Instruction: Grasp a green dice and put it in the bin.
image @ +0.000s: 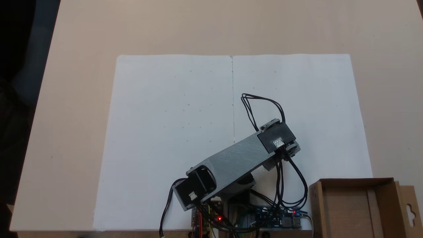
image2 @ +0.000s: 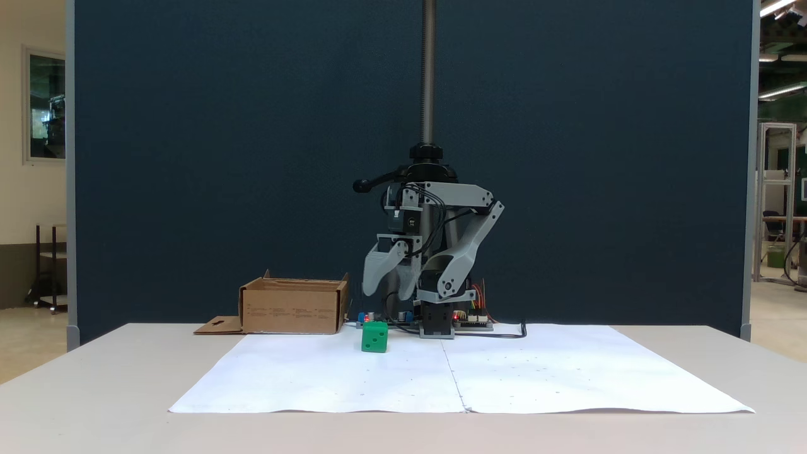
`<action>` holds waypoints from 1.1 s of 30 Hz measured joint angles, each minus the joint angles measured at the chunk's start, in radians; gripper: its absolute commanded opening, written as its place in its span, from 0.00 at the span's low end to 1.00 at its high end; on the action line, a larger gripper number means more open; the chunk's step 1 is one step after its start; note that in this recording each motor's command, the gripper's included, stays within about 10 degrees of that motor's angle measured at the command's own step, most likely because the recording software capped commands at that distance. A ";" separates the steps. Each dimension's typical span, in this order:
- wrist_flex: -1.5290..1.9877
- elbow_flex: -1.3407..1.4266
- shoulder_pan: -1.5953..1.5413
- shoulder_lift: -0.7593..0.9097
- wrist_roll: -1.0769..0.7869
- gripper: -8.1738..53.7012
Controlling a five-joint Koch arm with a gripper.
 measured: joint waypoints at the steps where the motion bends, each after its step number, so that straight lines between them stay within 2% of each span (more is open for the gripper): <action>1: -0.038 0.000 0.000 0.000 -0.017 0.81; 8: -0.227 0.002 -0.015 0.002 -0.156 0.81; 22: -0.230 0.041 -0.064 0.002 -0.439 0.84; 33: -0.230 0.184 -0.071 0.002 -0.687 0.87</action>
